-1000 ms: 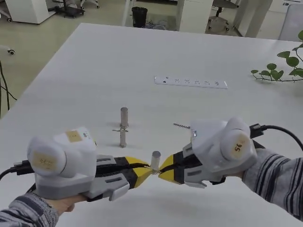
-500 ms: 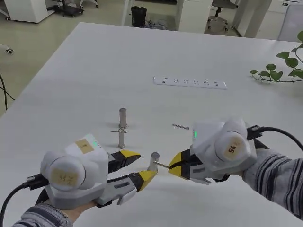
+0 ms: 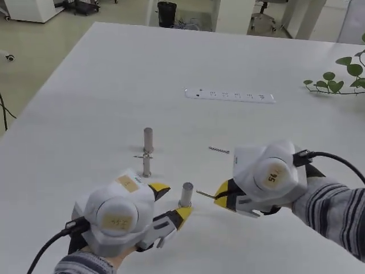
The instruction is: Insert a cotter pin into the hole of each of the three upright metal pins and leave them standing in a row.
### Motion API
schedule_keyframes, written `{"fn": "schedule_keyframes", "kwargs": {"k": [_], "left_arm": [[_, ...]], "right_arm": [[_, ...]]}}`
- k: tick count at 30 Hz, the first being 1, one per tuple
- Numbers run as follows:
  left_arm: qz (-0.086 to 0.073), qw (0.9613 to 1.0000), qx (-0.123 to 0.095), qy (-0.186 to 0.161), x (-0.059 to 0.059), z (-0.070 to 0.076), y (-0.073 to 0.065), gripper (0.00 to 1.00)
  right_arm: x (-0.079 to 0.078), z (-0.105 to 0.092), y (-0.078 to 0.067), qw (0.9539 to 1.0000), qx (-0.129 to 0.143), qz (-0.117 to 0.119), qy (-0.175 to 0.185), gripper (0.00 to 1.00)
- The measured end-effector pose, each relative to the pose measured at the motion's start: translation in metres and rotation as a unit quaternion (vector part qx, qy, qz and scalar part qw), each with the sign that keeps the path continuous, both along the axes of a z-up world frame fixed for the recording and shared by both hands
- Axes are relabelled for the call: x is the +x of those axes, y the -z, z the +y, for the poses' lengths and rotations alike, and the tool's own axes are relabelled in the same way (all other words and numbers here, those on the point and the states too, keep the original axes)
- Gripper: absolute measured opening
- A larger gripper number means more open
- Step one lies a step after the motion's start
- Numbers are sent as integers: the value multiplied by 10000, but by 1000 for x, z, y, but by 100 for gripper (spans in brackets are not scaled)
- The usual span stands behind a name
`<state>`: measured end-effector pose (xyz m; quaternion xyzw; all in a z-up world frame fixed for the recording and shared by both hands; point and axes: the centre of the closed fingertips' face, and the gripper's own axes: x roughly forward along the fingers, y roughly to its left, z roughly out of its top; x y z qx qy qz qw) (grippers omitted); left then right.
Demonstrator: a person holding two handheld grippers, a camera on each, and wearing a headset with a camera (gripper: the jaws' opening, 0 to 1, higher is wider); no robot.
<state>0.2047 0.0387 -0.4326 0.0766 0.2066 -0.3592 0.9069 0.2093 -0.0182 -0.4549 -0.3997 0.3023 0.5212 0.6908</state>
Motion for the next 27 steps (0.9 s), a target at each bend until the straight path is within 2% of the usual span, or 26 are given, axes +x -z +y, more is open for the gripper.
{"fn": "schedule_keyframes", "kwargs": {"k": [4, 7, 11, 21, 27], "left_arm": [[-2, 9999, 60, -98, 7, -2, 4, 28], [119, 9997, -40, -216, 12, -4, 9, 27], [180, 9995, 55, -235, 15, -6, 17, 26], [328, 9989, 15, -342, 24, -13, 28, 21], [366, 9988, 80, -310, 23, -17, 34, 17]], "right_arm": [[4, -1, 2, 10000, -79, -46, -38, 0], [7, -1, 4, 9997, -195, -114, -119, 0], [10, 1, 6, 9993, -268, -148, -207, 0], [12, 5, 8, 9988, -327, -169, -311, 0], [12, 7, 5, 9986, -339, -217, -331, 0]]}}
